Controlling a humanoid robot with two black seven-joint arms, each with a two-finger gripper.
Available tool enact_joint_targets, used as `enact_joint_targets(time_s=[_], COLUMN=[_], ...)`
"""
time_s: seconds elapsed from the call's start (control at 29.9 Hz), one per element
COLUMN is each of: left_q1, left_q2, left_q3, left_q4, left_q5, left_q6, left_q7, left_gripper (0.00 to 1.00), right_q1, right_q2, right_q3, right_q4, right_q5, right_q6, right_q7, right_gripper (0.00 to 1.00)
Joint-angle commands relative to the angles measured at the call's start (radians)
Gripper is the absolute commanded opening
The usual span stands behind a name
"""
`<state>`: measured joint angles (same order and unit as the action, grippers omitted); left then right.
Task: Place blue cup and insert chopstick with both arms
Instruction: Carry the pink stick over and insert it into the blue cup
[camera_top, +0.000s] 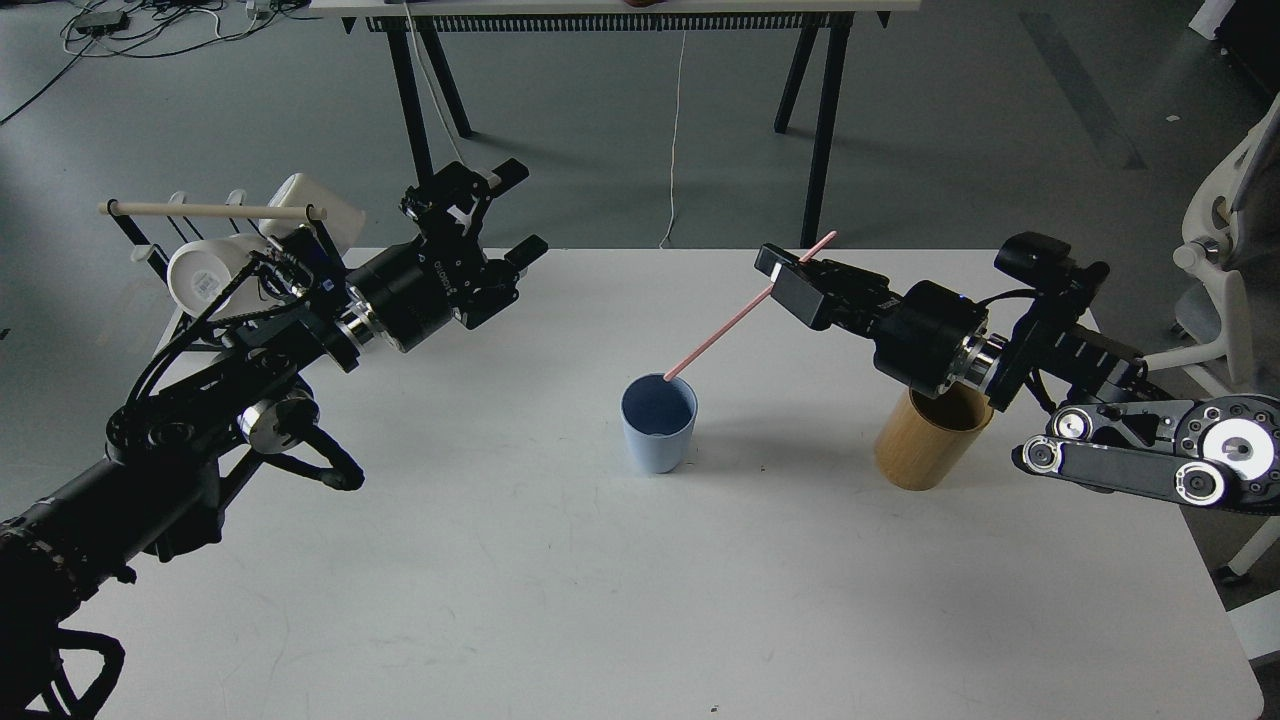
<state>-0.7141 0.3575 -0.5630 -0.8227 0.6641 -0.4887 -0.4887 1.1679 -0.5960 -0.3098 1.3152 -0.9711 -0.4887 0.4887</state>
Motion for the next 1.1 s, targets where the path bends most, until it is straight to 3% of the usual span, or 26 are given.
enact_joint_targets(time_s=[0.0, 0.27, 0.47, 0.57, 0.7, 0.84, 0.9, 1.07], left_q1=[0.005, 0.008, 0.012, 0.012, 0.013, 0.013, 0.012, 0.012], left_q2=[-0.002, -0.002, -0.002, -0.002, 0.000, -0.002, -0.002, 0.000], left_q3=[0.000, 0.000, 0.000, 0.000, 0.000, 0.000, 0.000, -0.001], left_q4=[0.002, 0.005, 0.005, 0.005, 0.005, 0.005, 0.005, 0.005], left_q5=[0.000, 0.000, 0.000, 0.000, -0.001, -0.001, -0.001, 0.000], left_q6=[0.000, 0.000, 0.000, 0.000, 0.000, 0.000, 0.000, 0.000], left_q7=[0.000, 0.000, 0.000, 0.000, 0.000, 0.000, 0.000, 0.000], left_gripper=[0.95, 0.95, 0.95, 0.96, 0.96, 0.96, 0.96, 0.96], right_q1=[0.001, -0.005, -0.008, -0.010, -0.008, -0.001, 0.001, -0.011], right_q2=[0.039, 0.096, 0.169, 0.188, 0.196, 0.182, 0.165, 0.036], right_q3=[-0.020, -0.038, -0.091, -0.094, -0.083, -0.075, -0.057, 0.084], right_q4=[-0.033, -0.082, -0.148, -0.157, -0.153, -0.137, -0.117, 0.014], right_q5=[0.000, 0.000, 0.002, 0.003, 0.009, 0.022, 0.028, 0.121], right_q6=[0.000, 0.000, 0.000, 0.000, 0.000, 0.000, 0.000, 0.000], right_q7=[0.000, 0.000, 0.000, 0.000, 0.000, 0.000, 0.000, 0.000], right_gripper=[0.02, 0.03, 0.12, 0.25, 0.56, 0.73, 0.78, 0.78])
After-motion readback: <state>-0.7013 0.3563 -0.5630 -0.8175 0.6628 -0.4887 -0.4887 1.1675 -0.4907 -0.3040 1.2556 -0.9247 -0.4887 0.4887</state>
